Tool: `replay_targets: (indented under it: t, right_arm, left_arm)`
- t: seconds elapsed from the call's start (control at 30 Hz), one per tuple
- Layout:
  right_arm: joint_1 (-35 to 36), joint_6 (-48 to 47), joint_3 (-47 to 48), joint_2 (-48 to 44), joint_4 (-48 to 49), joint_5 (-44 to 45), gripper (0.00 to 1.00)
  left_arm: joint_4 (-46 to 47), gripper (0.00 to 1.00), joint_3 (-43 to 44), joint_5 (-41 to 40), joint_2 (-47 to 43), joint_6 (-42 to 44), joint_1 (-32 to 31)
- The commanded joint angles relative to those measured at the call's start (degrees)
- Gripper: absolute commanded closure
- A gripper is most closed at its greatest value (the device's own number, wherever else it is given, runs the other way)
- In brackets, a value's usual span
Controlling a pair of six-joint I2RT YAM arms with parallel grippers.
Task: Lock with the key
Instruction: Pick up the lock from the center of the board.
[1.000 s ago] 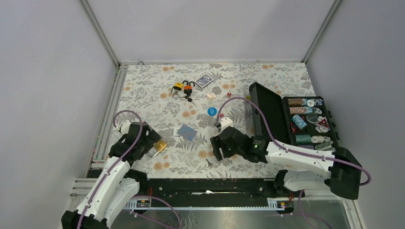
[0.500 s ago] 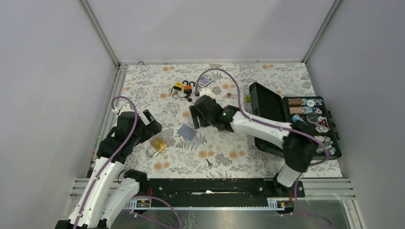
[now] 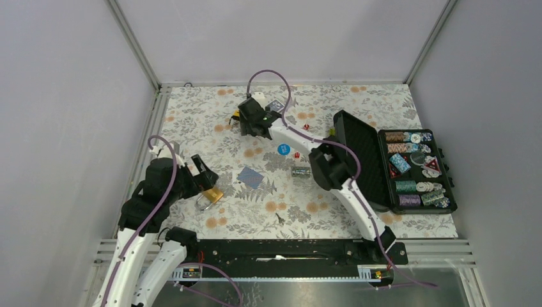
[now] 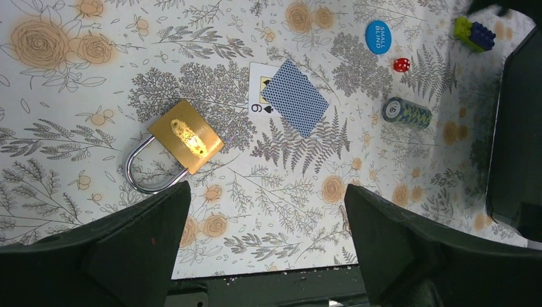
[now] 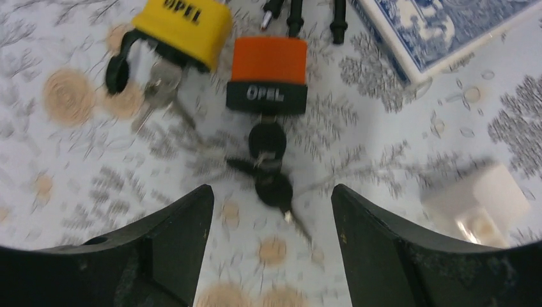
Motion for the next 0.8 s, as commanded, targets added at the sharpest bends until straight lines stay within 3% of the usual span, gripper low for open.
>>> replay_targets:
  t: [0.0,0.1,0.3,0.77]
  right_arm:
    - [-0.99,-1.09,20.00,11.37,-7.26,4.46,0.25]
    - [-1.67,-1.57,26.40,16.28,-7.91,5.53,0.25]
    - [-4.71,2.79,21.64,15.53,-3.49,3.51,0.24]
    - [-4.93,-0.88,25.97,20.37,-3.32,-1.34,0.24]
  left_arm:
    - [0.32,0.01,2.20,1.47,-2.14,2.41,0.30]
    - [0.41,0.01,2.14,1.38,-2.05,2.72,0.26]
    - [0.76,0.01,1.90,1.29,-2.19,2.86,0.31]
    - [1.10,0.01,1.65,1.62,-1.99,2.95,0.30]
